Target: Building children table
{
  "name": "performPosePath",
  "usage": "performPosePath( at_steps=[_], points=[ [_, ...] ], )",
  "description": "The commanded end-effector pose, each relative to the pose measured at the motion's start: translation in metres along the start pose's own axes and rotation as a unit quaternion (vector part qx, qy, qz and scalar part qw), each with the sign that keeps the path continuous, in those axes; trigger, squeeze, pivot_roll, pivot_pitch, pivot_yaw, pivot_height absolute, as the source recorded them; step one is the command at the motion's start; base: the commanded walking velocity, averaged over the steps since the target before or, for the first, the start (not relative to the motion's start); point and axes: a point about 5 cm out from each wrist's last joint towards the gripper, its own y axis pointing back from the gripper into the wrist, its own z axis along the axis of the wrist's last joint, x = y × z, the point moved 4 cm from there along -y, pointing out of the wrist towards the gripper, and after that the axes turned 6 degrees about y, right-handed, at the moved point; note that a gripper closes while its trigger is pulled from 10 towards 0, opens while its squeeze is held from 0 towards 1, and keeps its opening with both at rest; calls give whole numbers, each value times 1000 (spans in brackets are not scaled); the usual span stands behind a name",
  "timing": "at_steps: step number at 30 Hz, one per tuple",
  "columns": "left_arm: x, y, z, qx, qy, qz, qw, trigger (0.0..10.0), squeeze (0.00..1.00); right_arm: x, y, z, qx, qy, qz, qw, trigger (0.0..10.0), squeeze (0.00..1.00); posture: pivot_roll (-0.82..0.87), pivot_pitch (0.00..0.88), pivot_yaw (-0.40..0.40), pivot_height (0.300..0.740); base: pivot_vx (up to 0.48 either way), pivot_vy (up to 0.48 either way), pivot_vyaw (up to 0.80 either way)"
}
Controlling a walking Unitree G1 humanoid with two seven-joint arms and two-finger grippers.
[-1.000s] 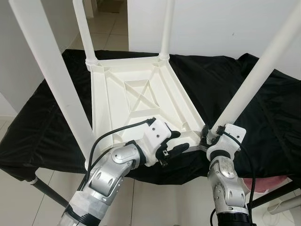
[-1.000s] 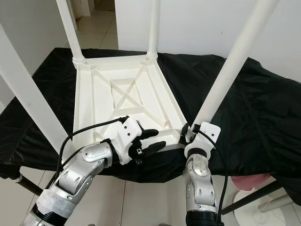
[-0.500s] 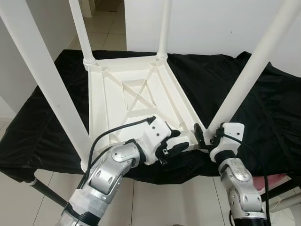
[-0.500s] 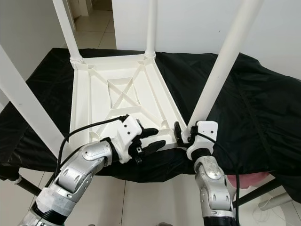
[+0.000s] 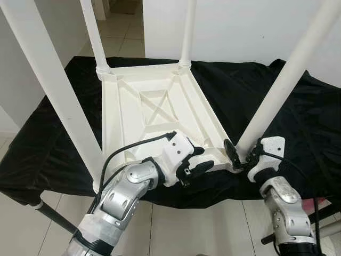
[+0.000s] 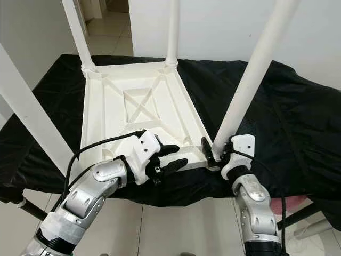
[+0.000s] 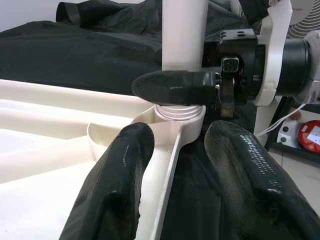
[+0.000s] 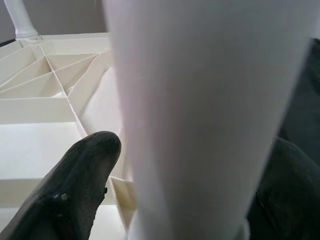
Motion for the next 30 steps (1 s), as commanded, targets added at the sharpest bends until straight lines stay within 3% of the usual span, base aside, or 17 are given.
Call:
performPosePath(
  at_steps=[1, 7, 11, 17, 23, 30],
  points=[
    [-1, 0, 2, -1, -1, -8, 1000, 10000, 0, 0, -1, 0, 13, -34, -11, 999, 10000, 0, -89, 0, -2, 740, 0, 0, 0],
    [0, -1, 3, -1, -2, -9, 1000, 10000, 0, -3, -1, 1, 20, -46, -28, 998, 10000, 0, -94, 0, 2, 740, 0, 0, 0],
    [1, -1, 4, -2, -4, -10, 1000, 10000, 0, -7, -2, 2, 2, -10, -61, 998, 10000, 0, -95, 0, 3, 740, 0, 0, 0],
    [-1, -1, 4, -3, -3, -9, 1000, 10000, 0, -1, -2, -5, 26, -20, -33, 999, 10000, 0, -93, 0, -7, 740, 0, 0, 0],
    [-1, -1, 4, -5, -1, -7, 1000, 10000, 0, 2, 0, -3, 37, 17, 2, 999, 10000, 0, -92, 0, -10, 740, 0, 0, 0],
    [0, -1, 5, -7, 2, -5, 1000, 10000, 0, 0, 0, -7, 49, 14, 10, 999, 10000, 0, -92, 0, -13, 740, 0, 0, 0]
  ],
)
